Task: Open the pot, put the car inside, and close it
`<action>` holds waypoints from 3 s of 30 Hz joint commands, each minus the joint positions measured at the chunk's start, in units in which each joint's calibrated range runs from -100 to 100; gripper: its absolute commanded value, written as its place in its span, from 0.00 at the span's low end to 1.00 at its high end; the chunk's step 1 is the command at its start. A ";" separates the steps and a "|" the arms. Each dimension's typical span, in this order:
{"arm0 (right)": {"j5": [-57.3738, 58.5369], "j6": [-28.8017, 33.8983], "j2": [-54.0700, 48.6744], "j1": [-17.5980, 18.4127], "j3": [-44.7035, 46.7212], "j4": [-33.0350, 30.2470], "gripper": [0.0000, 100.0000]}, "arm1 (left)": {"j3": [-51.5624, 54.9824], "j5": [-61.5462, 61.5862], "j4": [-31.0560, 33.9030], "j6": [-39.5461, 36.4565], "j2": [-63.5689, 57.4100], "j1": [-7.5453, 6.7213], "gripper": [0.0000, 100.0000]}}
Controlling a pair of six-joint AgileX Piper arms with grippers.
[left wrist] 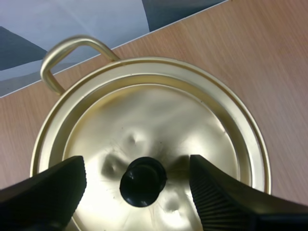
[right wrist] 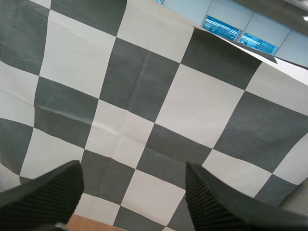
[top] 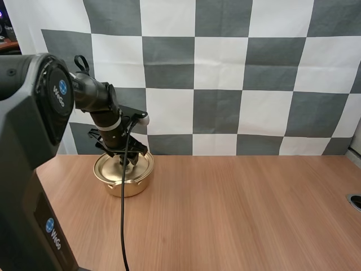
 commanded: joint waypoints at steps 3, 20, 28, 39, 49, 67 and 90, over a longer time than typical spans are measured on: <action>0.00 -0.03 -0.02 -0.04 0.02 0.05 1.00 | -1.54 -0.27 -0.16 0.77 -0.25 0.09 1.00; 0.00 -0.03 -0.02 -0.04 0.02 0.05 1.00 | -10.52 1.18 -0.18 4.75 -14.88 0.09 1.00; 0.00 -0.03 -0.02 -0.04 0.02 0.53 0.93 | -12.09 -1.63 -0.46 -3.66 -25.03 0.28 0.00; -1.02 8.49 0.40 -0.04 0.02 1.00 0.00 | -12.09 -5.37 6.70 -6.85 -44.36 0.28 0.00; -12.25 11.53 0.96 -0.04 14.56 -0.47 0.00 | -11.97 13.32 7.64 -19.47 -59.63 0.28 0.00; -51.77 12.18 -2.98 -0.04 55.08 -0.47 0.00 | 23.14 -17.04 5.96 -21.84 -78.25 -1.27 0.00; -86.92 12.28 -36.24 1.11 97.44 1.24 0.00 | 72.99 -39.16 5.13 -25.84 -104.41 -1.29 0.00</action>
